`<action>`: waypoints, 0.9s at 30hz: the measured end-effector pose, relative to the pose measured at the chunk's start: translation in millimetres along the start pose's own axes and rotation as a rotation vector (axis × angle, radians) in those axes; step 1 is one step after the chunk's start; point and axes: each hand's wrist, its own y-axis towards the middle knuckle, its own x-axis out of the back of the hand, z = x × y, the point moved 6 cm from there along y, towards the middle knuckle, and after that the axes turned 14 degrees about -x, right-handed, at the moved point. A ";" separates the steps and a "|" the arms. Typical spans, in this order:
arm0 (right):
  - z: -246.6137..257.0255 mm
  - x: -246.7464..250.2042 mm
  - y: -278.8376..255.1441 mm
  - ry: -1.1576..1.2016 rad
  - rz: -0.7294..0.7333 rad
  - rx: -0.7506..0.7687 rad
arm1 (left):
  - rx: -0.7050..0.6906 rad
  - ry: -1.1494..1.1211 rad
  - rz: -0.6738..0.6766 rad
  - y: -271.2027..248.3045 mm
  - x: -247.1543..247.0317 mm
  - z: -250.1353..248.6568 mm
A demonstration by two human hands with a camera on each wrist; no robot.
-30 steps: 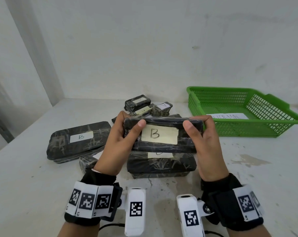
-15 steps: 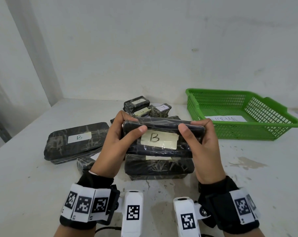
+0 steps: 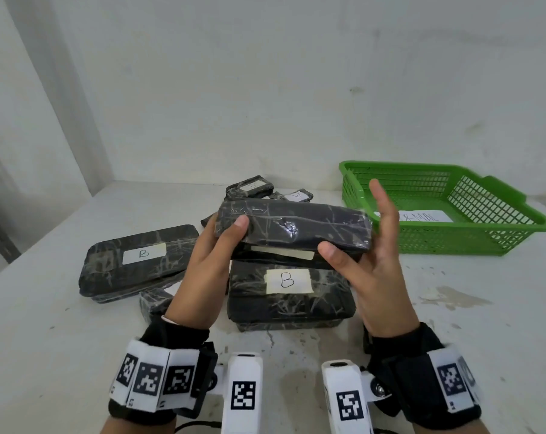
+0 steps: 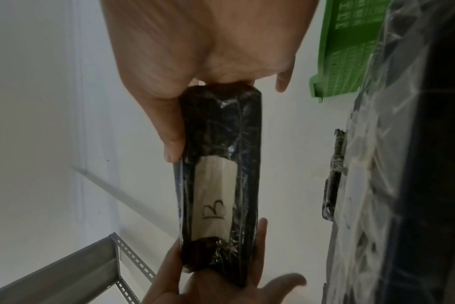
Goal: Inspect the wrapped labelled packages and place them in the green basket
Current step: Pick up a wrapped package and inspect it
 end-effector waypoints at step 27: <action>-21.5 5.9 3.8 0.152 -0.142 -0.147 | 0.011 -0.086 -0.116 1.3 3.2 5.5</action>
